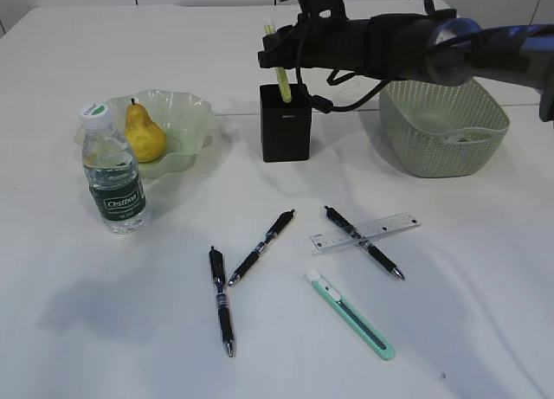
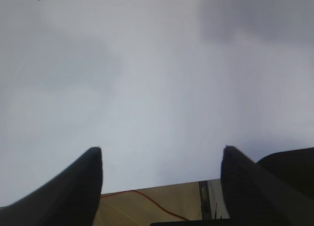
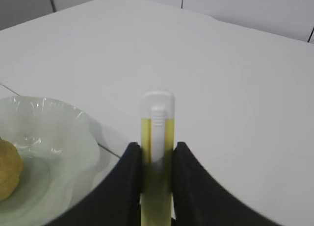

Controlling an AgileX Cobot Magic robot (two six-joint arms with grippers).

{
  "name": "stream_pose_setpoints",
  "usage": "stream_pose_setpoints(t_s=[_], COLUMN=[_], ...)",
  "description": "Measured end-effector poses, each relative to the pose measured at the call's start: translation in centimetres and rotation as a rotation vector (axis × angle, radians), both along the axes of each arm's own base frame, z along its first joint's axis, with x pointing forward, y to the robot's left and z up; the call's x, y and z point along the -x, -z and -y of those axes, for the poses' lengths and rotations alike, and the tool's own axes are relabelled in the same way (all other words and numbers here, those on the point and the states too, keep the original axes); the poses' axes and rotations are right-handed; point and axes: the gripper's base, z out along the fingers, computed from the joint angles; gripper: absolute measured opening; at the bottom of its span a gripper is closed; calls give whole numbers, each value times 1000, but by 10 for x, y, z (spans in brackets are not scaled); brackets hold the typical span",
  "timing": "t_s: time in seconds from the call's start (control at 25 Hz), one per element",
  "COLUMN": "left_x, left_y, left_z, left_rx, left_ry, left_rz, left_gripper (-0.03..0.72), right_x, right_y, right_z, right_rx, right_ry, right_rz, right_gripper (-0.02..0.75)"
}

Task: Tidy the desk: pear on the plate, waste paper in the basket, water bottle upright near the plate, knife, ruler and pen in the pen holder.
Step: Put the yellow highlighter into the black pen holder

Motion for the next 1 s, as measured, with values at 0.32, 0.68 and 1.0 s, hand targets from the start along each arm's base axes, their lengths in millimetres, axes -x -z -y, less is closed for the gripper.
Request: stream_pose_setpoints(t_s=[0.32,0.68,1.0], left_x=[0,0,0], left_y=[0,0,0], left_z=[0,0,0], left_rx=[0,0,0], left_ry=[0,0,0], left_rz=[0,0,0], left_gripper=[526,526,526], right_x=[-3,-2,-2], right_y=[18,19,20], right_z=[-1,-4,-4], right_rx=[-23,-33,-34], right_ry=[10,-22,-21], right_rz=[-24,-23,-24], right_gripper=[165,165,209])
